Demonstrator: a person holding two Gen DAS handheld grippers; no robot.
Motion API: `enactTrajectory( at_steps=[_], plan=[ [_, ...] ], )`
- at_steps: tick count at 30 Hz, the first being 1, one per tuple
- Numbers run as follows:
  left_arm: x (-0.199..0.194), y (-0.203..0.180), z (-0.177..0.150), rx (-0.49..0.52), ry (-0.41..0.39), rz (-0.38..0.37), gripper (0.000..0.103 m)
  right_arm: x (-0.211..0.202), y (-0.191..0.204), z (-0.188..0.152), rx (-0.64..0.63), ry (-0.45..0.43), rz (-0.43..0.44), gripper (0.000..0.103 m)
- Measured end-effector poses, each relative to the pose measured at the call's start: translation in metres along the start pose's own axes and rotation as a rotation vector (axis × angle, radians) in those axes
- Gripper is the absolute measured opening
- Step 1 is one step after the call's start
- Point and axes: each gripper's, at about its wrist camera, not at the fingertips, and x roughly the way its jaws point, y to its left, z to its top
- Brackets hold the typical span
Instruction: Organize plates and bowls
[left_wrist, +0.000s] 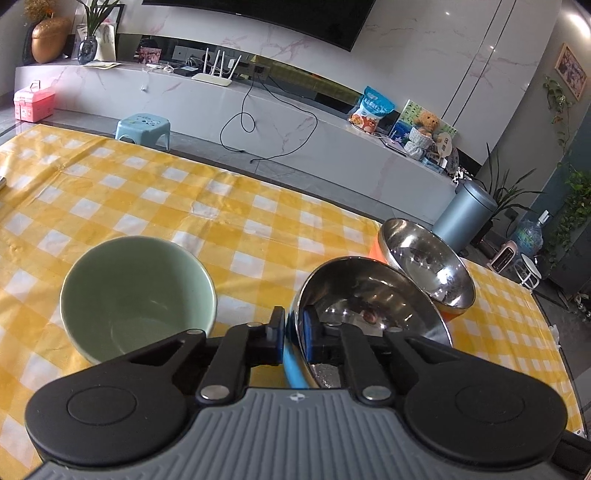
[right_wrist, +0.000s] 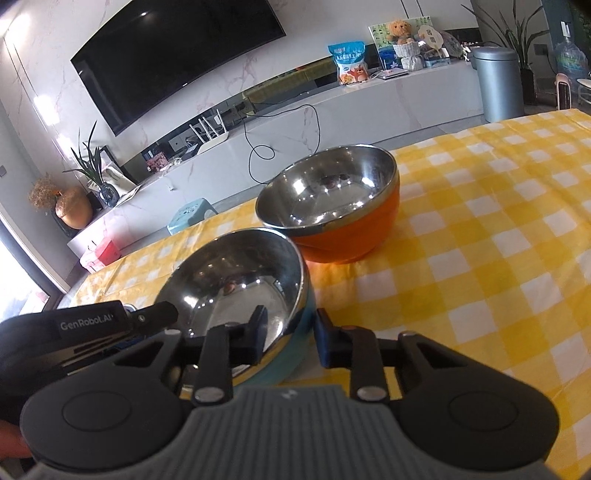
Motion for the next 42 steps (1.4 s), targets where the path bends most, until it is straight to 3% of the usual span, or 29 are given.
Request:
enactTrajectory(
  at_steps=[14, 25, 31, 42],
  plan=[
    [-0.034, -0.003, 0.0, -0.023, -0.03, 0.01, 0.009, -0.02, 0.002, 0.003, 0.031, 0.001, 0.022, 0.015],
    [-0.1, -0.007, -0.021, -0.062, -0.035, 0.006, 0.01, -0.086, 0.012, -0.007, 0.016, -0.032, 0.05, 0.013],
    [-0.132, -0.016, -0.039, -0.035, -0.053, -0.007, 0.01, -0.13, 0.011, -0.024, 0.033, -0.068, 0.063, 0.013],
    [-0.16, -0.02, -0.085, -0.023, 0.015, -0.065, 0.011, -0.189, -0.01, -0.064, 0.097, -0.075, 0.045, 0.013]
  ],
)
